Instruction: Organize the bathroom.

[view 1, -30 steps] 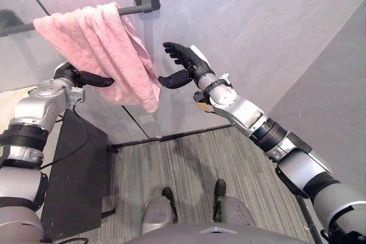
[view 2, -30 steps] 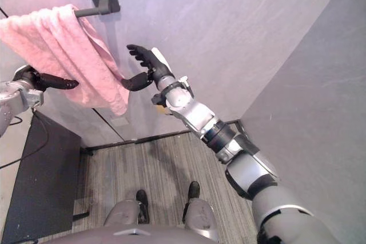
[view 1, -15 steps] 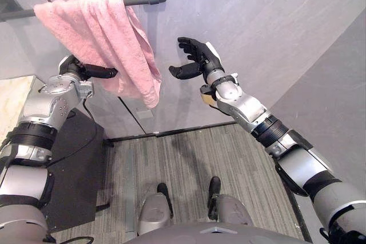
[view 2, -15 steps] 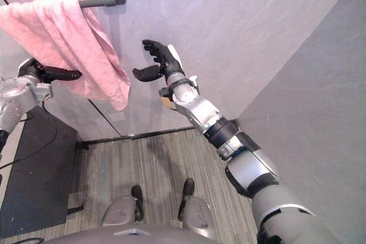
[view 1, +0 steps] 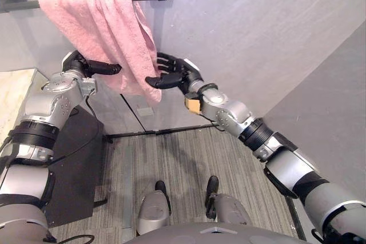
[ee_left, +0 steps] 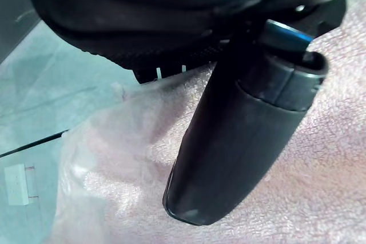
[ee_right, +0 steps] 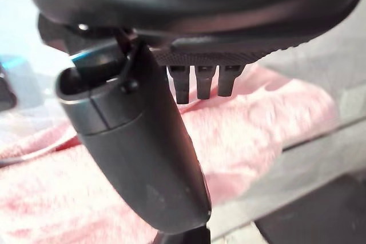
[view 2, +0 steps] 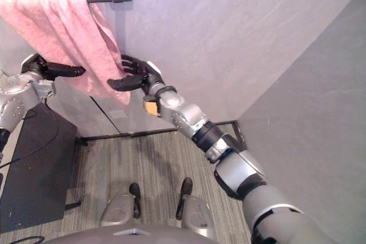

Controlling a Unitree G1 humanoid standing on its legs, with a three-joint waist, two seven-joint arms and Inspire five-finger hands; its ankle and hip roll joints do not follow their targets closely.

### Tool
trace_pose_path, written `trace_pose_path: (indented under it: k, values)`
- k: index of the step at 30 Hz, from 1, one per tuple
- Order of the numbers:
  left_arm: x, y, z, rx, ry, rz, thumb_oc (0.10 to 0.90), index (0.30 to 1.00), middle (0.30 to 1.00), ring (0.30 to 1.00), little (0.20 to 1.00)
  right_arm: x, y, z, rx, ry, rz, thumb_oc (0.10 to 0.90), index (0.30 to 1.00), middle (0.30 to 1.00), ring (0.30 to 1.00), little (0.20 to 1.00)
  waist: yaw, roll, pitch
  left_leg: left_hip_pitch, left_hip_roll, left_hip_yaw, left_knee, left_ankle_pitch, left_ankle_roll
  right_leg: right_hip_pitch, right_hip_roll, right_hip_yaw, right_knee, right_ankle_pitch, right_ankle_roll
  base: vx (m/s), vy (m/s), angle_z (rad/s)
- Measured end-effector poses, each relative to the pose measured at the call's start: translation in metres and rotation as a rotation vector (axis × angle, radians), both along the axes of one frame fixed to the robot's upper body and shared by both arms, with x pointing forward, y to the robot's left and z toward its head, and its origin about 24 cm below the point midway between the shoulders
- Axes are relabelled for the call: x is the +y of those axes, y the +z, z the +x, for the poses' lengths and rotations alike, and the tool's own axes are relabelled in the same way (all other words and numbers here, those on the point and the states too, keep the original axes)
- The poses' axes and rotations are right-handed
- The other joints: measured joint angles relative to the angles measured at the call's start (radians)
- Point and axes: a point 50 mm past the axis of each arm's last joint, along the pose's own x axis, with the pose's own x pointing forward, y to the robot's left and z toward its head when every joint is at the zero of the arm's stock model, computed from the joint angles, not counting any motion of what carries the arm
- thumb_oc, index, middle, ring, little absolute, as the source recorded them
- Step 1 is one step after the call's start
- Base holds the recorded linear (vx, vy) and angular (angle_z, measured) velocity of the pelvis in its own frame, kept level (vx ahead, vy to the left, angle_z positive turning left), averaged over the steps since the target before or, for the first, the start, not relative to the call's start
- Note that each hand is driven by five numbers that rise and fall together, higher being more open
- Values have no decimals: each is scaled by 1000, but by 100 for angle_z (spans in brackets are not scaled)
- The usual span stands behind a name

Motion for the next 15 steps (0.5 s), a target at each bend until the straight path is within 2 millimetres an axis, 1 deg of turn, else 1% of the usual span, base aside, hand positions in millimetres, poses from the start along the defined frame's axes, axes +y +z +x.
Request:
trace_pose_path:
  k: [2, 6, 7, 8, 9, 15]
  values:
    - [0, -1, 0, 4, -1, -5, 800, 900, 900, 900, 900, 11, -2, -6, 27, 40, 25, 800, 900, 900, 900, 900, 0, -1, 0, 6, 0, 0, 0, -2, -2, 7, 0, 0, -2, 0, 0, 0, 0, 0]
    - [-1, -1, 0, 7, -2, -7, 800, 900, 900, 900, 900, 18, -4, -10, 44, 64, 42, 800, 900, 900, 900, 900, 0, -2, -1, 6, 1, 1, 3, -4, -3, 11, 0, 0, -7, 0, 0, 0, 0, 0]
    - [-1, -1, 0, 8, -2, -7, 800, 900, 900, 900, 900, 19, -4, -11, 45, 66, 43, 547, 521, 521, 521, 521, 0, -3, -1, 6, 1, 1, 4, -5, -6, 11, 0, 0, -7, 0, 0, 0, 0, 0]
    - [0, -1, 0, 9, -1, -7, 800, 900, 900, 900, 900, 18, -4, -10, 44, 63, 40, 460, 389, 389, 389, 389, 0, -3, -1, 7, 1, 2, 4, -5, -5, 11, 0, 1, -7, 0, 0, 0, 0, 0]
    - [0, -1, 0, 10, 2, -6, 800, 900, 900, 900, 900, 17, -4, -10, 43, 59, 38, 400, 300, 300, 300, 300, -1, -3, -1, 7, 1, 2, 4, -5, -5, 11, 0, 1, -8, 0, 0, 0, 0, 0]
    - [0, -1, 0, 10, 7, -5, 800, 900, 900, 900, 900, 14, -4, -8, 41, 47, 32, 400, 300, 300, 300, 300, -1, -3, -1, 7, 1, 4, 4, -5, -5, 11, 1, 2, -10, 0, 0, 0, 0, 0]
